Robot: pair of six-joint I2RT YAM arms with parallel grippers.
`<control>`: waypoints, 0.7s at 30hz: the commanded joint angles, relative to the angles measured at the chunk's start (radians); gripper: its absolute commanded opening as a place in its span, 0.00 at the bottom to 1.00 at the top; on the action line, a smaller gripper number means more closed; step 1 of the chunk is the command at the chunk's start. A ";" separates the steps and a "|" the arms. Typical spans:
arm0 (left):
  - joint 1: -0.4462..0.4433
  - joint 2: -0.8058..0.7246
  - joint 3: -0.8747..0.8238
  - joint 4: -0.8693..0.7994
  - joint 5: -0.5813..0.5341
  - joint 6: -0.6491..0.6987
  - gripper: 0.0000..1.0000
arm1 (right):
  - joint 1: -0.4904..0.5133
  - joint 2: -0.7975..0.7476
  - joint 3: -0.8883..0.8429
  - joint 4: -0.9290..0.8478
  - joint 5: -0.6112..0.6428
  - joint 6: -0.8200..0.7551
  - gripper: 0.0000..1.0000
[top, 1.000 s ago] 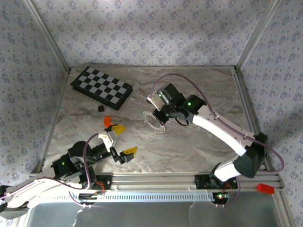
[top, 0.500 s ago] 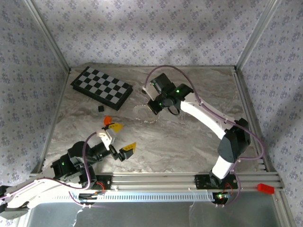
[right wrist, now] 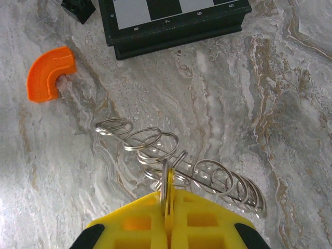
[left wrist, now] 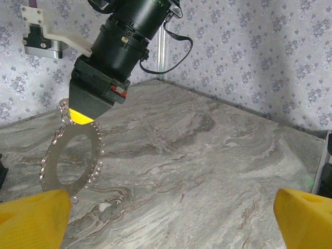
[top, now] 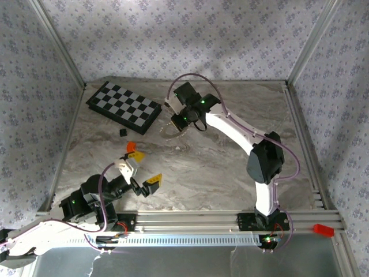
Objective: Put the keys on the keyring
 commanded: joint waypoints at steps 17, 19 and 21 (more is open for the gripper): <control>-0.002 -0.071 -0.005 -0.037 -0.062 0.006 1.00 | 0.006 0.102 0.116 -0.027 -0.024 -0.008 0.00; -0.002 -0.071 -0.003 -0.038 -0.063 0.007 1.00 | 0.007 0.092 0.096 -0.021 -0.026 -0.009 0.00; -0.002 -0.073 -0.001 -0.039 -0.063 0.006 1.00 | 0.007 0.077 0.065 -0.012 -0.031 -0.009 0.00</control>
